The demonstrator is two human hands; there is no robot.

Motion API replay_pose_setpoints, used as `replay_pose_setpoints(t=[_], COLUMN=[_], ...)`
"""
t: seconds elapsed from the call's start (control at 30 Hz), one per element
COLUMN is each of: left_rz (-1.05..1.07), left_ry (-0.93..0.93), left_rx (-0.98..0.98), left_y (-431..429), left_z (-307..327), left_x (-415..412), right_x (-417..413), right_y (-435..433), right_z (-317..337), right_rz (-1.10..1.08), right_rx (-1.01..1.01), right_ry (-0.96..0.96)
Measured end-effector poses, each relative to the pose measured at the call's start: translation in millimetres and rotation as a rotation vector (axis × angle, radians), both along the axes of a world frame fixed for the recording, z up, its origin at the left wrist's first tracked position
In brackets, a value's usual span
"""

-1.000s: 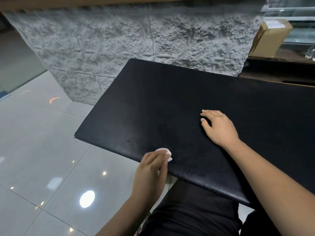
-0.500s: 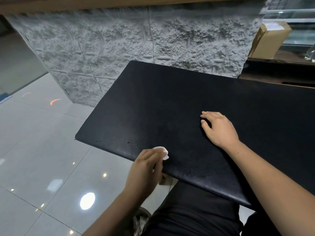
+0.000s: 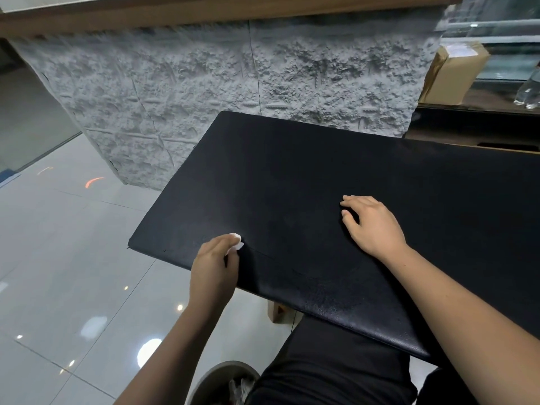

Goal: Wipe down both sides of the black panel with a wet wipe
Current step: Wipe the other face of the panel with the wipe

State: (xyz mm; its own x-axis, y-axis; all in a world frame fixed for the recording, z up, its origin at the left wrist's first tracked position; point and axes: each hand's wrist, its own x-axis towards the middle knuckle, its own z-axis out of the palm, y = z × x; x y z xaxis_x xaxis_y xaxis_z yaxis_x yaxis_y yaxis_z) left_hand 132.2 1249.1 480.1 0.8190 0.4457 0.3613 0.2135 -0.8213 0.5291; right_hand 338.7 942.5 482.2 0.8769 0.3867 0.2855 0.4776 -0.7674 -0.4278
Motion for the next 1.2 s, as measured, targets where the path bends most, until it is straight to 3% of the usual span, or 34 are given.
replay_pose_setpoints(t=[0.57,1.2], left_rz=[-0.348,-0.140], left_ry=[0.035,0.093], left_rx=[0.003,0.023], left_y=[-96.1,-7.1], left_z=[13.4,20.7], left_x=[15.5,68.3], right_x=[1.8,3.9], right_y=[-0.9,-0.8], right_z=[-4.4,-6.2], right_rz=[0.002,-0.003], right_rx=[0.006,0.003], right_ry=[-0.015,-0.029])
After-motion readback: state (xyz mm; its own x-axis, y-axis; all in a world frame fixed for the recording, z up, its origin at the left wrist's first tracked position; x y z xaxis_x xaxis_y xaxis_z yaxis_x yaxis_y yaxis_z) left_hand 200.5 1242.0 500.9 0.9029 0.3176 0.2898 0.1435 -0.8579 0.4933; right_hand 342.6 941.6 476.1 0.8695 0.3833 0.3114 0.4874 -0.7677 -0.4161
